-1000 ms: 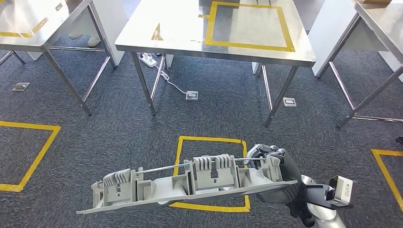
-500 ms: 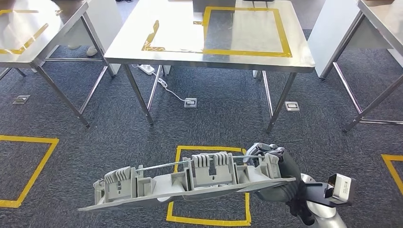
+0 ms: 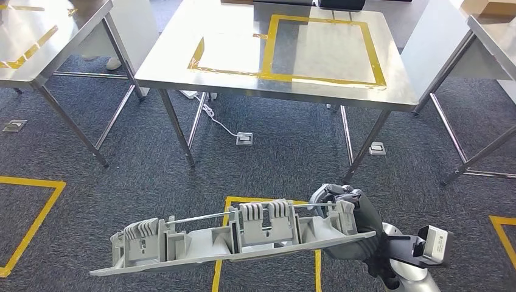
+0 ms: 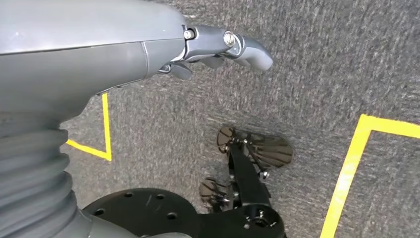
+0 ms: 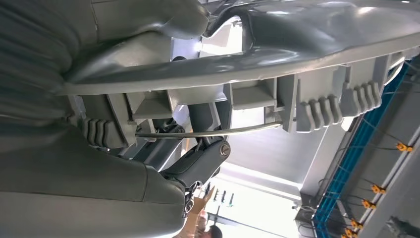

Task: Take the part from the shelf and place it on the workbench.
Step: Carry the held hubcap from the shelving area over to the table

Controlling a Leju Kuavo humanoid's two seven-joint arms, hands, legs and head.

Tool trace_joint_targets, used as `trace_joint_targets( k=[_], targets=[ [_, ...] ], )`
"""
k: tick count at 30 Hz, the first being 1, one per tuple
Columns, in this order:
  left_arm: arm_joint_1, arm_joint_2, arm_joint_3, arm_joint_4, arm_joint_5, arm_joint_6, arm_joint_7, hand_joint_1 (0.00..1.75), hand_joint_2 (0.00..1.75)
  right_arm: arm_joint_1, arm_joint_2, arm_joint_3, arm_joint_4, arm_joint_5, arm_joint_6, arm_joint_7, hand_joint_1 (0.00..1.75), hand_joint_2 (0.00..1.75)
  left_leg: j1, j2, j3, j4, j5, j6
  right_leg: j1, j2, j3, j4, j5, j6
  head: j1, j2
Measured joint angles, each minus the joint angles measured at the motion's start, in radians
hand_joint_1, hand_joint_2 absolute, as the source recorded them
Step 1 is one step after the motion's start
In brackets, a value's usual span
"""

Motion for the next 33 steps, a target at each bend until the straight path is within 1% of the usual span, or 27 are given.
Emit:
trace_joint_targets(
  k=[1,2,3,4,5,6,7,10,11,12,14,15,16,17,18,19,20,21,22,24,25,26,28,30,31,32,33],
  targets=[
    [0.001,0.0,0.001,0.0,0.0,0.0,0.0,0.0,1.75,0.0,0.0,0.0,0.0,0.002,-0.002,0.002,1.75,1.75,0.0,-0.002,0.01,0.0,-0.009,-0.001,-0.002,0.0,-0.019,0.0,-0.001,0.001,0.001,0.0],
    [0.001,0.0,0.002,0.0,0.0,-0.001,0.0,0.0,1.75,0.0,0.0,-0.001,-0.003,0.003,-0.007,0.006,1.75,1.75,0.0,-0.003,0.022,0.0,-0.019,-0.003,-0.003,0.0,-0.022,-0.031,0.019,0.001,0.002,0.0],
    [0.001,0.0,0.003,0.0,-0.001,-0.002,-0.001,0.0,1.75,0.001,0.0,-0.004,-0.007,0.006,-0.012,0.011,1.75,1.75,0.0,-0.004,0.036,0.0,-0.029,-0.005,-0.003,0.0,-0.011,-0.088,0.061,-0.002,0.004,0.0],
    [0.001,0.0,0.004,0.0,-0.002,-0.003,-0.003,0.0,1.75,0.002,0.0,-0.007,-0.013,0.009,-0.018,0.015,1.75,1.75,0.0,-0.005,0.048,0.0,-0.039,-0.007,-0.002,-0.001,0.004,-0.156,0.117,-0.007,0.006,0.0],
    [0.0,0.0,0.005,0.0,-0.003,-0.004,-0.004,0.0,1.75,0.005,0.0,-0.01,-0.019,0.014,-0.025,0.017,1.75,1.75,-0.001,-0.007,0.058,0.0,-0.049,-0.011,0.001,-0.002,0.018,-0.211,0.156,-0.011,0.007,0.0],
    [-0.001,0.0,0.006,0.0,-0.005,-0.004,-0.005,0.0,1.75,0.01,-0.001,-0.013,-0.026,0.02,-0.03,0.018,1.75,1.75,-0.002,-0.008,0.065,-0.002,-0.058,-0.017,0.004,-0.002,0.028,-0.247,0.183,-0.017,0.008,0.0],
    [-0.001,0.0,0.008,0.0,-0.006,-0.005,-0.006,0.0,1.75,0.017,-0.001,-0.015,-0.034,0.027,-0.034,0.017,1.75,1.75,-0.002,-0.009,0.072,0.0,-0.062,-0.024,0.006,-0.002,0.033,-0.263,0.192,-0.022,0.008,0.0],
    [-0.001,0.001,0.009,0.0,-0.006,-0.005,-0.006,0.0,1.75,0.034,-0.001,-0.017,-0.056,0.051,-0.037,0.013,1.75,1.75,-0.002,-0.005,0.083,0.022,-0.061,-0.043,0.004,0.002,0.062,-0.278,0.18,-0.044,0.006,0.0],
    [-0.002,0.0,0.01,0.0,-0.005,-0.005,-0.007,0.0,1.75,0.036,-0.001,-0.017,-0.061,0.056,-0.036,0.013,1.75,1.75,-0.002,-0.002,0.07,0.051,-0.067,-0.047,0.002,0.002,0.076,-0.281,0.175,-0.051,0.003,0.0],
    [-0.004,0.0,0.01,0.0,-0.004,-0.005,-0.007,0.0,1.75,0.037,-0.001,-0.017,-0.064,0.058,-0.033,0.013,1.75,1.75,-0.001,0.0,0.044,0.097,-0.083,-0.05,0.001,0.003,0.088,-0.283,0.169,-0.055,0.0,0.0],
    [-0.005,-0.002,0.01,0.0,-0.003,-0.006,-0.008,0.0,1.75,0.038,-0.002,-0.018,-0.068,0.059,-0.03,0.014,1.75,1.75,0.001,0.002,-0.032,0.212,-0.13,-0.058,0.002,0.003,0.105,-0.284,0.153,-0.059,-0.006,0.0],
    [-0.004,-0.002,0.01,0.0,-0.003,-0.007,-0.008,0.0,1.75,0.038,-0.002,-0.02,-0.068,0.058,-0.029,0.016,1.75,1.75,0.001,0.002,-0.068,0.252,-0.148,-0.061,0.002,0.003,0.114,-0.284,0.144,-0.059,-0.008,0.0],
    [-0.002,-0.002,0.01,0.0,-0.003,-0.007,-0.008,0.0,1.75,0.037,-0.003,-0.022,-0.068,0.057,-0.028,0.018,1.75,1.75,0.002,0.002,-0.091,0.265,-0.151,-0.062,0.002,0.004,0.125,-0.284,0.135,-0.059,-0.009,0.0],
    [0.0,-0.002,0.01,0.0,-0.003,-0.008,-0.008,0.0,1.75,0.037,-0.004,-0.025,-0.068,0.056,-0.026,0.021,1.75,1.75,0.002,0.002,-0.101,0.246,-0.132,-0.06,0.001,0.005,0.138,-0.284,0.125,-0.057,-0.011,0.0],
    [0.001,-0.001,0.01,0.0,-0.003,-0.008,-0.008,0.0,1.75,0.035,-0.005,-0.028,-0.068,0.053,-0.023,0.024,1.75,1.75,0.002,0.003,-0.096,0.197,-0.093,-0.058,0.001,0.005,0.153,-0.284,0.114,-0.055,-0.012,0.0],
    [0.002,-0.001,0.01,0.0,-0.003,-0.008,-0.008,0.0,1.75,0.032,-0.006,-0.03,-0.068,0.049,-0.02,0.027,1.75,1.75,0.002,0.005,-0.083,0.133,-0.039,-0.055,0.0,0.005,0.164,-0.284,0.103,-0.051,-0.013,0.0],
    [0.002,-0.001,0.011,0.0,-0.003,-0.008,-0.008,0.0,1.75,0.027,-0.006,-0.032,-0.068,0.045,-0.017,0.03,1.75,1.75,0.001,0.008,-0.073,0.075,0.001,-0.051,0.001,0.005,0.175,-0.282,0.092,-0.047,-0.015,0.0],
    [0.001,-0.002,0.011,0.001,-0.003,-0.008,-0.008,0.0,1.75,0.021,-0.007,-0.032,-0.068,0.042,-0.015,0.033,1.75,1.75,-0.001,0.01,-0.065,0.036,0.029,-0.046,0.002,0.005,0.181,-0.282,0.082,-0.041,-0.016,0.0],
    [0.002,-0.002,0.011,0.002,-0.003,-0.008,-0.007,0.0,1.75,0.016,-0.008,-0.033,-0.068,0.04,-0.013,0.035,1.75,1.75,-0.002,0.011,-0.063,0.016,0.042,-0.038,0.004,0.006,0.185,-0.28,0.075,-0.034,-0.016,0.0],
    [0.001,-0.004,0.011,0.002,-0.003,-0.008,-0.006,0.0,1.75,0.008,-0.009,-0.035,-0.068,0.037,-0.013,0.037,1.75,1.75,-0.002,0.009,-0.057,0.012,0.038,-0.023,0.006,0.006,0.19,-0.275,0.071,-0.022,-0.017,0.0],
    [0.001,-0.005,0.011,0.002,-0.003,-0.008,-0.006,0.0,1.75,0.005,-0.01,-0.035,-0.068,0.037,-0.013,0.037,1.75,1.75,-0.001,0.007,-0.051,0.009,0.037,-0.017,0.005,0.006,0.186,-0.26,0.075,-0.017,-0.016,0.0],
    [0.001,-0.006,0.011,0.002,-0.003,-0.008,-0.006,0.0,1.75,0.002,-0.011,-0.036,-0.069,0.037,-0.013,0.038,1.75,1.75,0.001,0.006,-0.043,0.007,0.034,-0.011,0.004,0.005,0.168,-0.228,0.077,-0.012,-0.013,0.0],
    [-0.001,-0.005,0.013,0.001,-0.001,-0.008,-0.006,0.0,1.75,-0.005,-0.012,-0.036,-0.069,0.036,-0.012,0.037,1.75,1.75,0.003,0.005,-0.026,0.003,0.022,-0.002,0.002,0.005,0.095,-0.114,0.058,-0.002,-0.008,0.0],
    [-0.003,-0.006,0.016,0.001,0.0,-0.008,-0.006,0.0,1.75,-0.008,-0.014,-0.037,-0.069,0.033,-0.011,0.037,1.75,1.75,0.003,0.004,-0.01,0.002,0.005,0.001,0.0,0.005,0.008,-0.009,0.008,0.002,-0.005,0.0],
    [-0.002,-0.006,0.017,0.001,0.0,-0.008,-0.006,0.0,1.75,-0.008,-0.016,-0.037,-0.068,0.031,-0.011,0.037,1.75,1.75,0.002,0.002,0.0,0.002,-0.004,0.0,0.0,0.005,-0.019,0.009,-0.006,0.003,-0.004,0.0],
    [-0.001,-0.006,0.018,0.001,0.0,-0.008,-0.006,0.0,1.75,-0.009,-0.017,-0.037,-0.068,0.029,-0.011,0.037,1.75,1.75,0.002,0.001,0.012,0.002,-0.014,-0.001,0.001,0.005,-0.03,-0.006,0.004,0.001,-0.003,0.0],
    [-0.001,-0.006,0.019,0.001,0.0,-0.008,-0.006,0.0,1.75,-0.009,-0.018,-0.037,-0.068,0.027,-0.01,0.036,1.75,1.75,0.002,0.0,0.027,0.002,-0.024,-0.002,0.001,0.005,-0.026,-0.051,0.037,-0.002,-0.001,0.0]
  ],
)
